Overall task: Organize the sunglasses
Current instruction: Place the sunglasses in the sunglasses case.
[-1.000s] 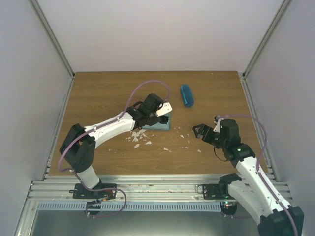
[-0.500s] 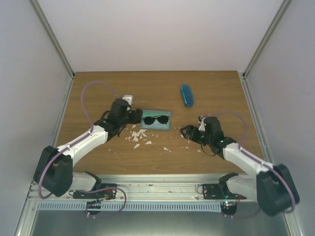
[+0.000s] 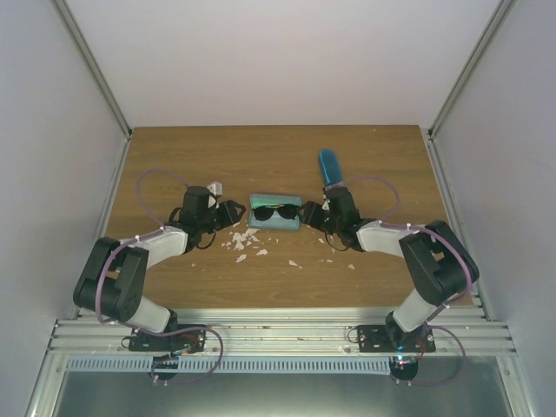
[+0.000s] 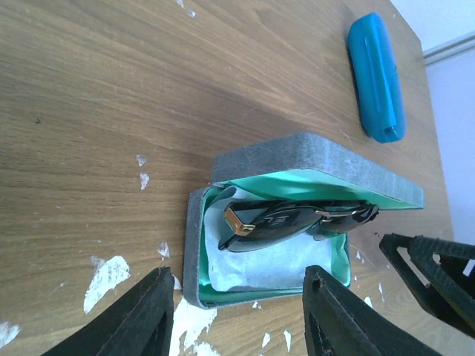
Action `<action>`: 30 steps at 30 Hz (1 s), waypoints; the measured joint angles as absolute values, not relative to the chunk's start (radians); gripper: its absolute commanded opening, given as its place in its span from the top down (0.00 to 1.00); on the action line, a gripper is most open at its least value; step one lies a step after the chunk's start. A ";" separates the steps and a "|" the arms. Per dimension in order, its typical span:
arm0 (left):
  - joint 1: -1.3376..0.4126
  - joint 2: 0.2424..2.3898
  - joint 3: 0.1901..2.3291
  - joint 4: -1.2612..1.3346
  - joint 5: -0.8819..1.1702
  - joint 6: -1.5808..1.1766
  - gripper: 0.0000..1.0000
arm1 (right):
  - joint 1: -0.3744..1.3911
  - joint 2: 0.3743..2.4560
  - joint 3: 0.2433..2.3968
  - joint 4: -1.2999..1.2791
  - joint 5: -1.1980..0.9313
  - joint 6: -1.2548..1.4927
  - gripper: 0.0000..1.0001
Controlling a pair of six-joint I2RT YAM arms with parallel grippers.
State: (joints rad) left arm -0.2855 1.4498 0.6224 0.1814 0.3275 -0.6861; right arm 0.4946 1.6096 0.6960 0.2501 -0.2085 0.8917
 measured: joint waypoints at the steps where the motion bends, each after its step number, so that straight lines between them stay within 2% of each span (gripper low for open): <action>1: -0.280 1.473 0.622 0.204 0.349 -0.691 0.52 | 0.496 1.633 0.710 0.262 -0.207 0.895 0.41; 9: -0.268 1.589 0.625 0.318 0.449 -0.723 0.57 | 0.518 1.714 0.762 0.321 -0.200 0.911 0.46; 23: -0.268 1.701 0.675 0.400 0.505 -0.741 0.57 | 0.545 1.817 0.799 0.405 -0.208 0.933 0.46; 30: -0.268 1.726 0.693 0.401 0.517 -0.741 0.60 | 0.549 1.827 0.799 0.421 -0.214 0.940 0.55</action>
State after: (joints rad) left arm -0.2676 1.7256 0.6933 0.4011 0.5175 -0.7414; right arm 0.5491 1.8267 0.7990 0.4213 -0.2138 0.9401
